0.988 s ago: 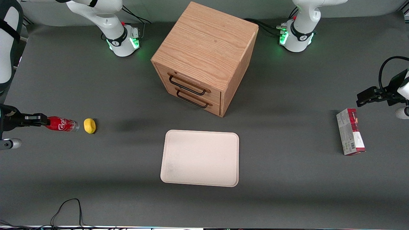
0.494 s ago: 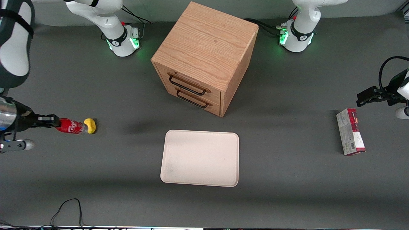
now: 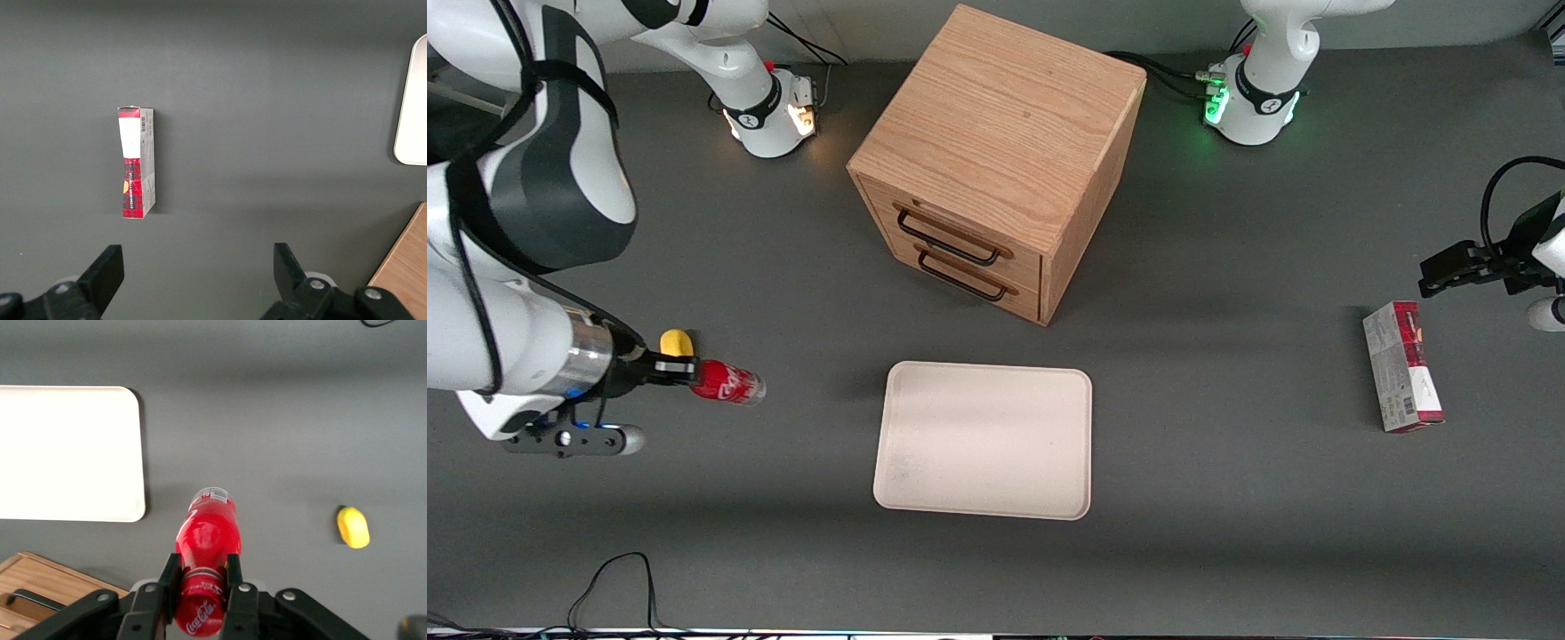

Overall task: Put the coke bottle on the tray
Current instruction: 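Carry the held bottle over to the white tray's edge, then lower the bottle onto the tray and open the right gripper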

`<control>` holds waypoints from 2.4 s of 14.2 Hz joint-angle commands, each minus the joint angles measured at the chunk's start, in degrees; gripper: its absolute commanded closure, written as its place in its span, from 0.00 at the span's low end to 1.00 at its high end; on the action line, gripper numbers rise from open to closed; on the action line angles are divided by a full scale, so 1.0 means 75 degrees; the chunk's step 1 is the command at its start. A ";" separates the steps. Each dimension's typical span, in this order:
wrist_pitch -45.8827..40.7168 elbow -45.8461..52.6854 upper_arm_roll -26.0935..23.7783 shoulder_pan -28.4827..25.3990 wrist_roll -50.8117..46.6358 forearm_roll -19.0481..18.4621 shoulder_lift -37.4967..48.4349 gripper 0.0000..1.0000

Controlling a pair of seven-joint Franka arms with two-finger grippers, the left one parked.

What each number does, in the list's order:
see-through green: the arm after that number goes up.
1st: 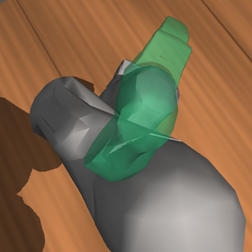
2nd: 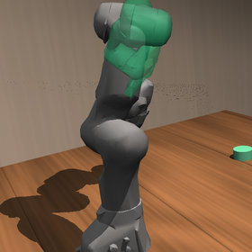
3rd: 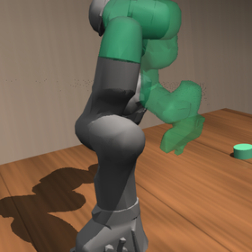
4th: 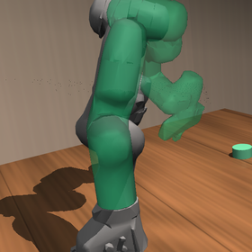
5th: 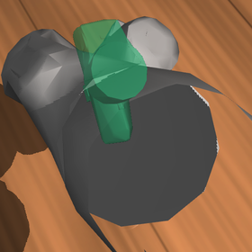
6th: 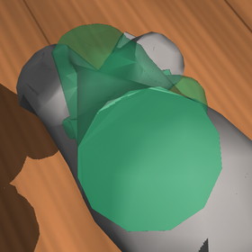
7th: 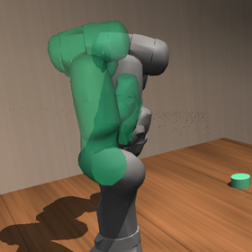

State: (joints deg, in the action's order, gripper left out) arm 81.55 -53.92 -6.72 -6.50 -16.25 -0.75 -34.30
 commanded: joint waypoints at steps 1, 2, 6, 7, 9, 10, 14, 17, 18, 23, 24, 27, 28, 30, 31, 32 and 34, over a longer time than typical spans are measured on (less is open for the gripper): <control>0.0001 0.0404 -0.0077 -0.0071 -0.0259 -0.0041 -0.0207 1.00; 0.0072 0.0415 -0.0077 -0.0175 -0.0527 -0.0053 -0.0277 1.00; 0.0540 0.0766 -0.0077 -0.0574 -0.1185 -0.0076 -0.0804 1.00; 0.0750 0.0825 -0.0077 -0.0714 -0.1476 -0.0088 -0.0933 1.00; 0.1405 0.0837 -0.0054 -0.1100 -0.2179 -0.0099 -0.1260 1.00; 0.1733 0.0849 -0.0065 -0.1207 -0.2425 -0.0100 -0.1494 1.00; 0.2812 0.1060 -0.0030 -0.1465 -0.3012 -0.0135 -0.2222 1.00; 0.3107 0.1060 0.0040 -0.1723 -0.3200 -0.0449 -0.2515 1.00; 0.3212 0.1048 0.0017 -0.1735 -0.3317 -0.0602 -0.2620 1.00; 0.3564 0.1037 0.0075 -0.1934 -0.3330 -0.0768 -0.2961 1.00; 0.3564 0.1025 0.0075 -0.1946 -0.3330 -0.0768 -0.2961 1.00; 0.3564 0.1001 0.0087 -0.1946 -0.3330 -0.0768 -0.2961 1.00; 0.3564 0.1001 0.0087 -0.1946 -0.3318 -0.0768 -0.2961 1.00; 0.3553 0.0978 0.0156 -0.1969 -0.3330 -0.0849 -0.2950 0.05; 0.3553 0.0978 0.0157 -0.1969 -0.3330 -0.0966 -0.2950 0.00; 0.3529 0.0978 0.0157 -0.1969 -0.3330 -0.0967 -0.2938 0.00; 0.3424 0.0978 0.0157 -0.1946 -0.3318 -0.0955 -0.2833 0.00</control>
State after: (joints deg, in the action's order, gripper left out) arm 108.41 -48.22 -6.20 -20.46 -39.90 -6.70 -55.79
